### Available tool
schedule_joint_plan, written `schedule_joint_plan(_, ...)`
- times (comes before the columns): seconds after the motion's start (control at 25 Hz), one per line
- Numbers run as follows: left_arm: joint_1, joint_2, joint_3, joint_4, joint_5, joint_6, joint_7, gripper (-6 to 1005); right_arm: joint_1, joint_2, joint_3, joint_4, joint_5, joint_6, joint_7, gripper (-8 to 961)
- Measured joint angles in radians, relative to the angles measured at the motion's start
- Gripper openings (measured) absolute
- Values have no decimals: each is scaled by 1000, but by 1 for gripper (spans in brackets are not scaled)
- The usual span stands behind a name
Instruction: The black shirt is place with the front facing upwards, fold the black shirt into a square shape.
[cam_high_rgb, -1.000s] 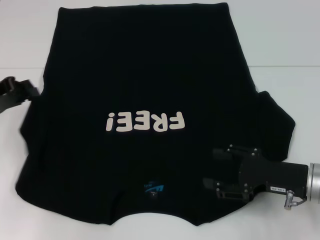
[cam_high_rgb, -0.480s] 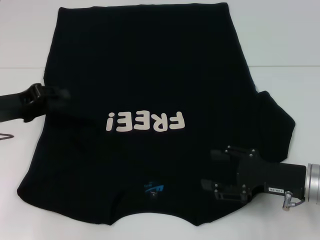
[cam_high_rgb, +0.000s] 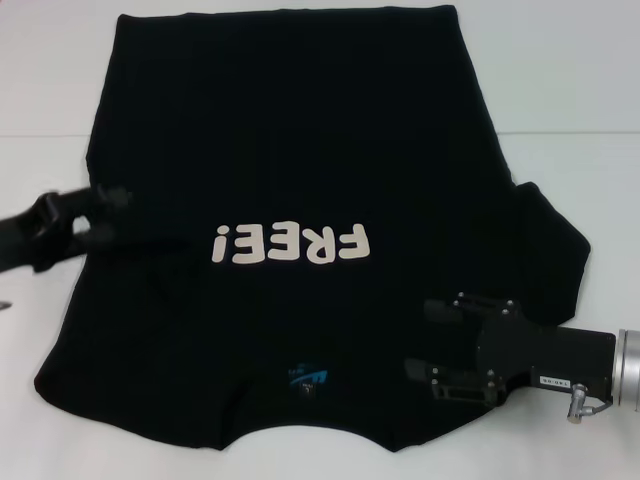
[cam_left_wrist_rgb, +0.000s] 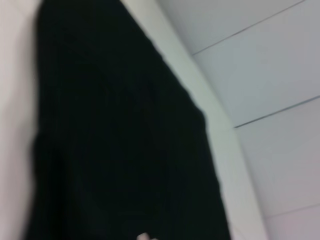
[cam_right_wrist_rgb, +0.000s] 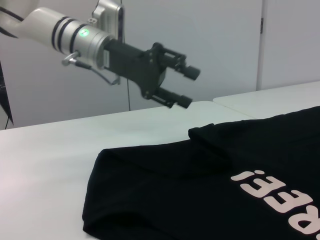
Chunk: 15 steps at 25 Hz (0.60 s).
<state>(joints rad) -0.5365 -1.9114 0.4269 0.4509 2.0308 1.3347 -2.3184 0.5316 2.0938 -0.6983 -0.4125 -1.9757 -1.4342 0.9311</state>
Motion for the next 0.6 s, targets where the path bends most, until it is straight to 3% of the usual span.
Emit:
schedule_joint_plan(0.2,22,-12,-2,-7,52,-122,-76,672,0,0,0,1,0,2,0,806)
schedule_joint_plan(0.6,1,-53,-4,-15,45,-282,-73,672,2,0,0,2,0,2,0,806)
